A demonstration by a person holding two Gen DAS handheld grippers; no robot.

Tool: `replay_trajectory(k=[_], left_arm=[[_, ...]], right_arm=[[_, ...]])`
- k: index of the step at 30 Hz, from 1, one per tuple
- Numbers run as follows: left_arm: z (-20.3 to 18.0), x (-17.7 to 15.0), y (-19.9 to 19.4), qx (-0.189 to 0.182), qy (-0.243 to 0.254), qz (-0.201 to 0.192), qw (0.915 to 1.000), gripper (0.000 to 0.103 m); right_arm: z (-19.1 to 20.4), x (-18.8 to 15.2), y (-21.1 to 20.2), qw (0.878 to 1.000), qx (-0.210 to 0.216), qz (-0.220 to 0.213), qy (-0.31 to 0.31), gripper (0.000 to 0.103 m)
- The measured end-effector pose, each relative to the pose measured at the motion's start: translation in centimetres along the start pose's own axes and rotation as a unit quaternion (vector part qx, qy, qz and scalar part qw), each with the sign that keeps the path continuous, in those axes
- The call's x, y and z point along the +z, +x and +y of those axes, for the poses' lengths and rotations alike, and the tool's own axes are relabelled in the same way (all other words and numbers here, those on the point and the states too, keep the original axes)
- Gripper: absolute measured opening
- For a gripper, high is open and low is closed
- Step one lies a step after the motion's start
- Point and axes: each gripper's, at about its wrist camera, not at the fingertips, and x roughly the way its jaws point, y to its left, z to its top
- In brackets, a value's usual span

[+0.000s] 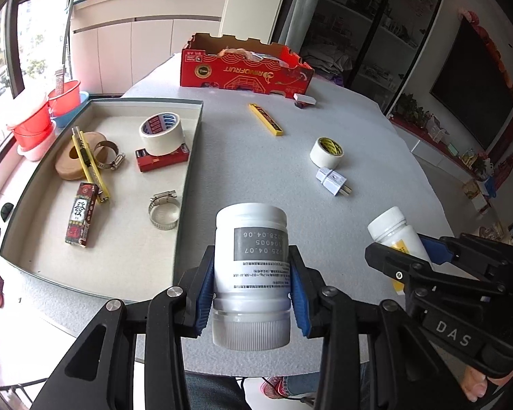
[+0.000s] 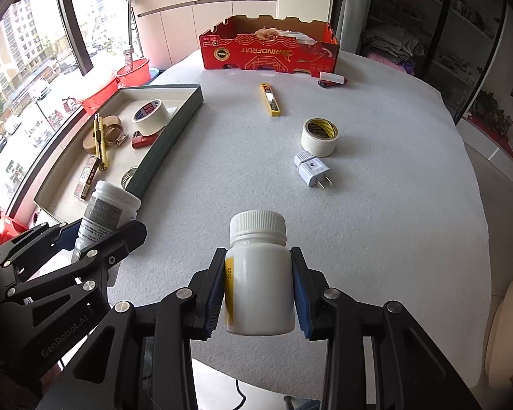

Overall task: Organize rigid objects
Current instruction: 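Carry the large white bottle with left tool while right tool carries the small bottle to the tray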

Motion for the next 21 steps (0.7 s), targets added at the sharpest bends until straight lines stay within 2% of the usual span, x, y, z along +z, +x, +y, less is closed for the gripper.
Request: replay_trajectory(k=[9,13,21], left_arm=[[7.3,-0.1,-2.0,0.057,-0.063,-0.021,0.9961,0.042],[10.1,-0.5,-2.2,0.082,-0.087,-0.019,0.9926,0.042],[12.7,-1.1,-1.5,0.112,-0.103,-0.003,0.9883,0.042]], right_arm=[[5.3,2.1,1.1,0.998,0.042,0.007,-0.048,0.037],[7.2,2.8,1.8,0.996,0.062,0.013,-0.061,0.037],[9.7,4.3,2.9,0.993,0.090,0.017,-0.077,0.037]])
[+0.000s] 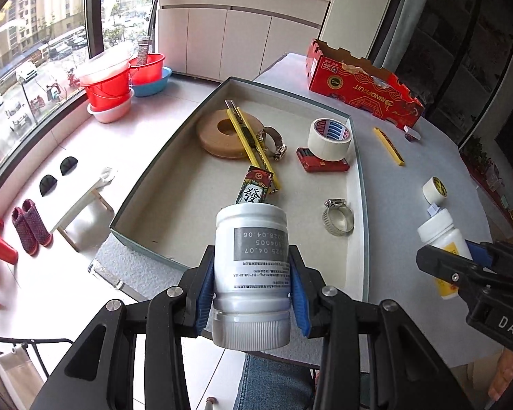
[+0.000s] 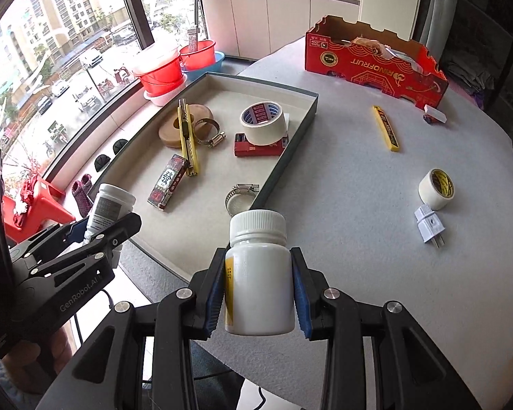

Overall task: Organize rigid objects
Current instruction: 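Carry the large white bottle with left tool while right tool carries the small bottle to the tray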

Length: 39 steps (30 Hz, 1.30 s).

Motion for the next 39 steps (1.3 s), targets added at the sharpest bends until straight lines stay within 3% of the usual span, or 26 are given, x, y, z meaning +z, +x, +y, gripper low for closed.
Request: replay_trajectory(k=[10,23,39], left_arm=[[-0.1,2.0,0.7,0.010,0.010,-0.003,0.9999,0.042],[0.0,6.9,2.0,0.059,0.014,-0.026,0.9978,0.042],[0.7,7.4,3.7,0.069,0.007,-0.013,0.9975,0.042]], right_arm=[[0.2,2.7,1.0,1.000,0.018,-0.004,0.002,0.037],[0.6,7.1,2.2,0.999,0.039,-0.015,0.008,0.037],[0.6,7.6,4.4,0.999,0.046,0.007,0.006,0.037]])
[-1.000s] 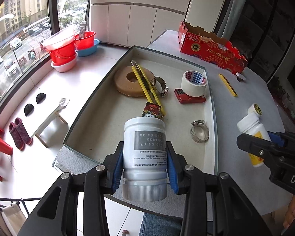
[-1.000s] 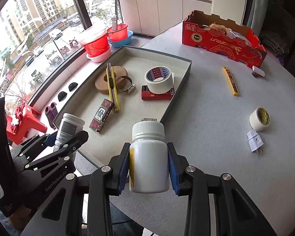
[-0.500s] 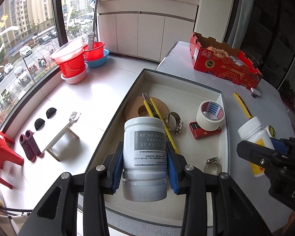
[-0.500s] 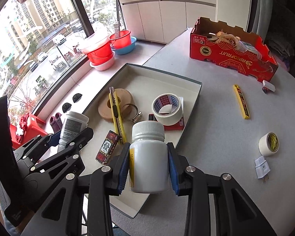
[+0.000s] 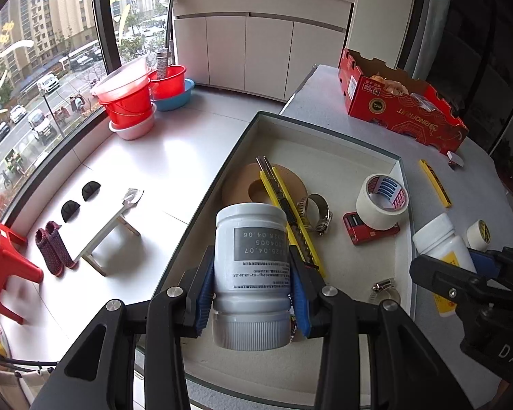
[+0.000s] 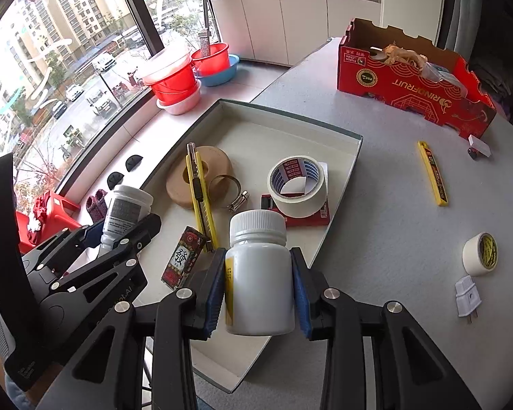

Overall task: Organize rigid objects
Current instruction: 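Carry the large white bottle with left tool while right tool carries the small bottle to the tray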

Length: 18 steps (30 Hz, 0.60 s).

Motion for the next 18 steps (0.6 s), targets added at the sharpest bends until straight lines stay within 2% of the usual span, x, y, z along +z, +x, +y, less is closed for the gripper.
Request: replay_trajectory(k=[18], left_arm=[[-0.2,1.6,2.3,0.011,-0.001,0.021,0.9997,0.042]], right_arm=[[-0.1,1.5,2.6,1.000,0.016,0.021,0.012,0.037]])
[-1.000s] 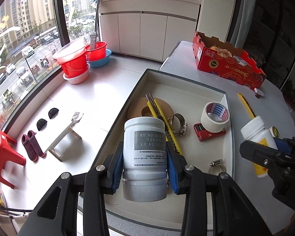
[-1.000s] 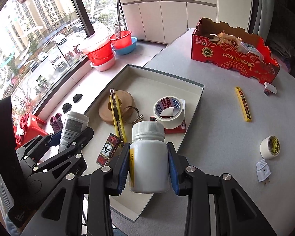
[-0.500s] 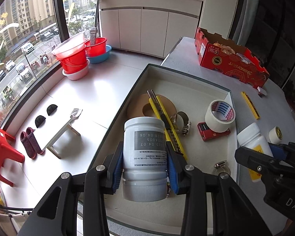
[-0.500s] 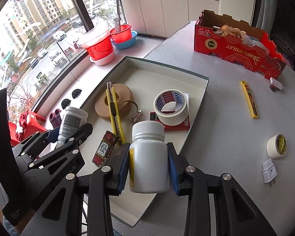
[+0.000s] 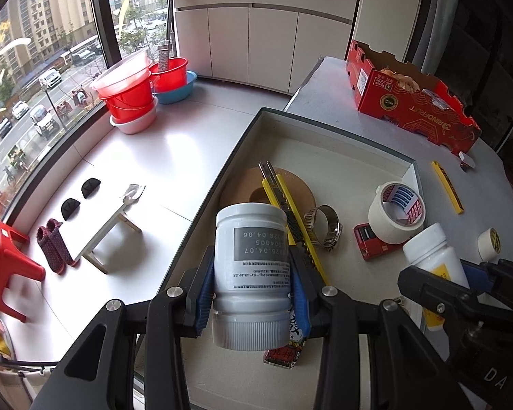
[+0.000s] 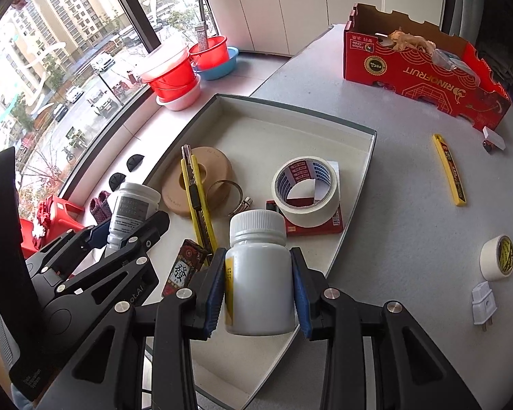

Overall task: Organize rigid objects
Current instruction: 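Carry the large white bottle with left tool while right tool carries the small bottle to the tray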

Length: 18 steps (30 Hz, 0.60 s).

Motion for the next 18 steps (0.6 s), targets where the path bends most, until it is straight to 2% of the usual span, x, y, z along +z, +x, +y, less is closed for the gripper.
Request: replay_trajectory(k=[8,18], left_arm=[[-0.2,0.8,1.6,-0.003,-0.002,0.016,0.9999,0.042],[-0.4,0.4,2.7,0.001,0.003,0.028,0.9996,0.042]], right_arm=[[0.0,0.8,1.7,1.000,-0.001,0.013,-0.002,0.037],[-0.2,0.2,3.0,1.000,-0.009,0.029,-0.008,0.037]])
